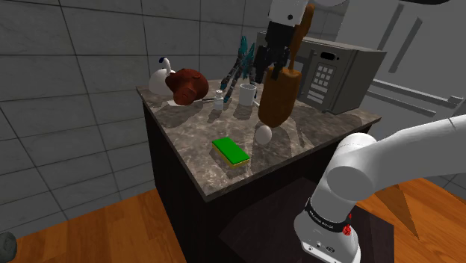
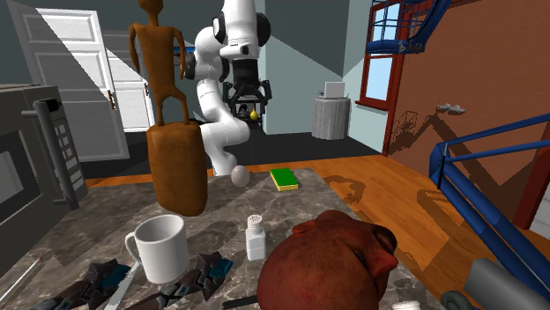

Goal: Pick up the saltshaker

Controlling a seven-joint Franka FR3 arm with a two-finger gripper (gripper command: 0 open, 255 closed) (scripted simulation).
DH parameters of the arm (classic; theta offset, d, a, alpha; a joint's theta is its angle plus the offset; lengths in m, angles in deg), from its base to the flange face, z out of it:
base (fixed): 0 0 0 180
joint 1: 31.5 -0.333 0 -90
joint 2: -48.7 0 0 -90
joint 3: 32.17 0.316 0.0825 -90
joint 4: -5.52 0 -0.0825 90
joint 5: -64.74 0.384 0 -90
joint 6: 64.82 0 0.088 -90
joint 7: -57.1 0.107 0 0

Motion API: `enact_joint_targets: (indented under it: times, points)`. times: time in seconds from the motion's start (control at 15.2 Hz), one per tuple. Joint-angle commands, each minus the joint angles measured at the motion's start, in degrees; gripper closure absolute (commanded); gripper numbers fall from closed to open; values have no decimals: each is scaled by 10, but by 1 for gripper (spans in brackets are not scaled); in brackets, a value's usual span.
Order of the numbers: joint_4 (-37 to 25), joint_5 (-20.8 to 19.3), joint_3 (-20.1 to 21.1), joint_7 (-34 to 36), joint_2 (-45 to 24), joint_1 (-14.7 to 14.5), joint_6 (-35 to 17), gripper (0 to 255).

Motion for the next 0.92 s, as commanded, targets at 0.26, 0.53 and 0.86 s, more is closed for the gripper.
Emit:
enact_joint_targets:
  times: [0.26, 0.53, 0.86]
  points:
    - [-25, -10, -20, -23, -79, 3, -47, 0]
    - [-62, -16, -38, -45, -163, 6, -86, 0]
    - [-125, -14, -59, -74, -271, 8, -123, 0]
